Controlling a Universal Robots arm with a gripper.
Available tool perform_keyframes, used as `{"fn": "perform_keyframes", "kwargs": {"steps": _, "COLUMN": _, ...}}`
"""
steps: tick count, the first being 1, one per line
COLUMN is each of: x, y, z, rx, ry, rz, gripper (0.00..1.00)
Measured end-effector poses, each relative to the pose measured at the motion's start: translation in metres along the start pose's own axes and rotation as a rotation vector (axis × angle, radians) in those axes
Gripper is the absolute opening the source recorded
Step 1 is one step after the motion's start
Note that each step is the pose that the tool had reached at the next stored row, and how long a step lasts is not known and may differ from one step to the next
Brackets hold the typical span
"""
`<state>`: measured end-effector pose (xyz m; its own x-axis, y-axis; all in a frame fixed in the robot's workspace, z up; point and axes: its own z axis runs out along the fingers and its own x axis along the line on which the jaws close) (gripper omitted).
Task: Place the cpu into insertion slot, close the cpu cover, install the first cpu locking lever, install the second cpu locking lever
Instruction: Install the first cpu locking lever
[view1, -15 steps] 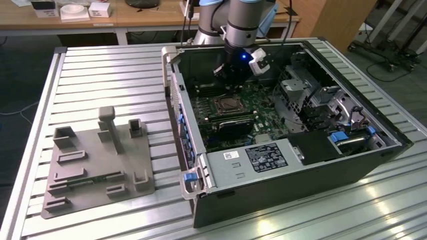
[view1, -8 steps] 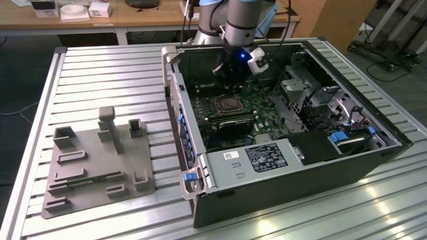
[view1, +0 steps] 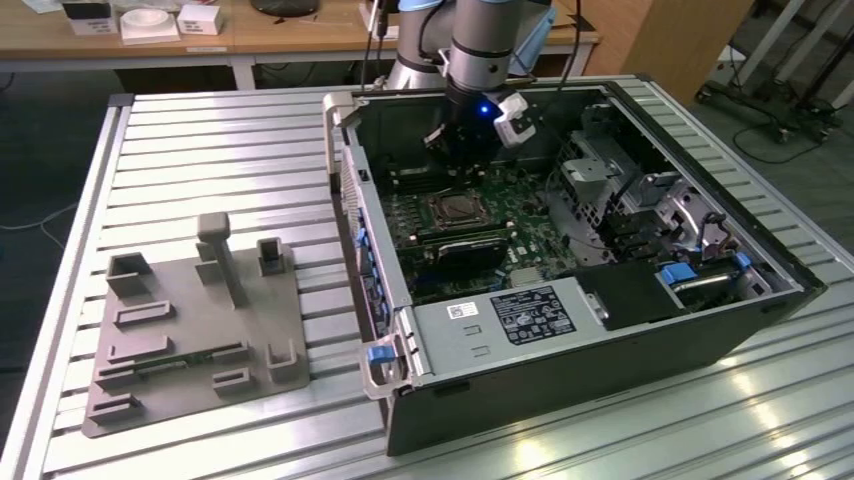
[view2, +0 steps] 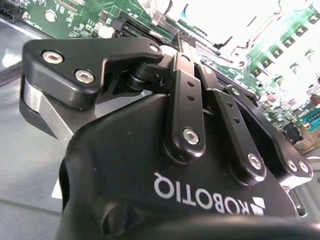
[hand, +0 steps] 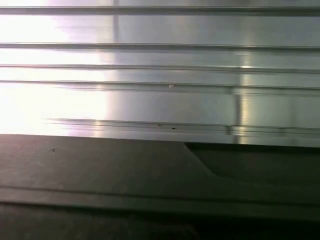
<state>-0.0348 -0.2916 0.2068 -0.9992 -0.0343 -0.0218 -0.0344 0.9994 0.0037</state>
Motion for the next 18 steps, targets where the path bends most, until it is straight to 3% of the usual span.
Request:
{"fn": "perform_keyframes", "kwargs": {"steps": 11, "x": -0.0031, "y": 0.0004, "z": 0.0002, "rx": -0.0026, "ry": -0.0001, "rz": -0.007, "gripper": 0.10}}
{"fn": "perform_keyframes", "kwargs": {"steps": 18, "x": -0.0032, "y": 0.0005, "z": 0.0007, "rx": 0.0012, "ry": 0.0002, "rz": -0.011, "gripper": 0.10}}
